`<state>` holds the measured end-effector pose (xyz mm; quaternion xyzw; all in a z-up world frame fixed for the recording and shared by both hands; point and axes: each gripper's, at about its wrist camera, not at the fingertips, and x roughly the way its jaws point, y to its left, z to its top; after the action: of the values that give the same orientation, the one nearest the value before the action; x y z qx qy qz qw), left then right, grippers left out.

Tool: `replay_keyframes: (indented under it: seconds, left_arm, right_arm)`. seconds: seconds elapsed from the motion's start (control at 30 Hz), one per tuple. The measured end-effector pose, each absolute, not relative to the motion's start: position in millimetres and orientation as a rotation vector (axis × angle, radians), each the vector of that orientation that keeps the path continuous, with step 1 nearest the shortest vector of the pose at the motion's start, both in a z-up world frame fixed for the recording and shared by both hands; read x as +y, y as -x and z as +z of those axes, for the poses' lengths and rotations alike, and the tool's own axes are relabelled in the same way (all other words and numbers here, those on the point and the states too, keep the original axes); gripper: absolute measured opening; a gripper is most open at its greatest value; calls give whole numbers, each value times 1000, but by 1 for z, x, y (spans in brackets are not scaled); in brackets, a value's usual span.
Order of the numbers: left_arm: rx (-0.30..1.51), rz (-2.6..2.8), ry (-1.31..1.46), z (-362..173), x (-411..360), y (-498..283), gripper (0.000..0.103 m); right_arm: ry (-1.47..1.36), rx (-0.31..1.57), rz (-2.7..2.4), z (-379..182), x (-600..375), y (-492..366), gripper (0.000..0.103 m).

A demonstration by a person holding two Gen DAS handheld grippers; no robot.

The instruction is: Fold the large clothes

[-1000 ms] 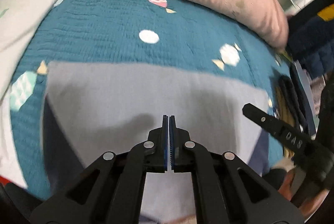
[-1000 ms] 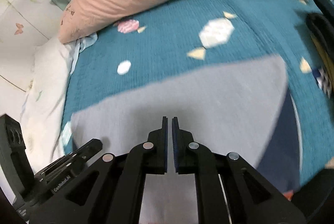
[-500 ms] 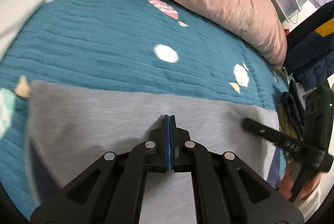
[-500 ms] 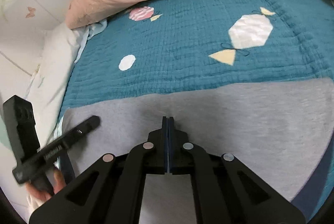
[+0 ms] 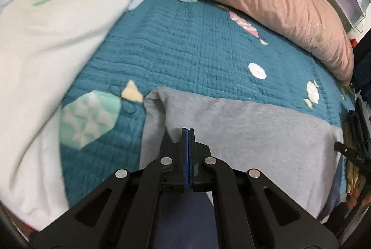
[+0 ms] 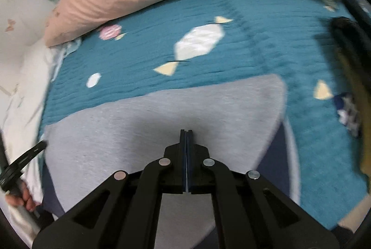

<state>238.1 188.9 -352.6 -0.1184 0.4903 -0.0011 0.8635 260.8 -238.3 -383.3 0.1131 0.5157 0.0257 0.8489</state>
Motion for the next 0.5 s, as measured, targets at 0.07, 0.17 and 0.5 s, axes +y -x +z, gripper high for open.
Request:
replay_keyframes:
  seconds: [0.07,0.17,0.5]
  left_arm:
    - [1011,-6,243,-343,184,-229,3]
    - [999,-84,283,-333,163,-212,3]
    - [1118,-233,263,-378,83,-178,3]
  right_arm:
    - [-174,1094,-105,-381,-247,-251,6]
    - [-391,1096,-13,-378,-254,-230,6]
    - [-187,1166,224,-398,-155,-199,0]
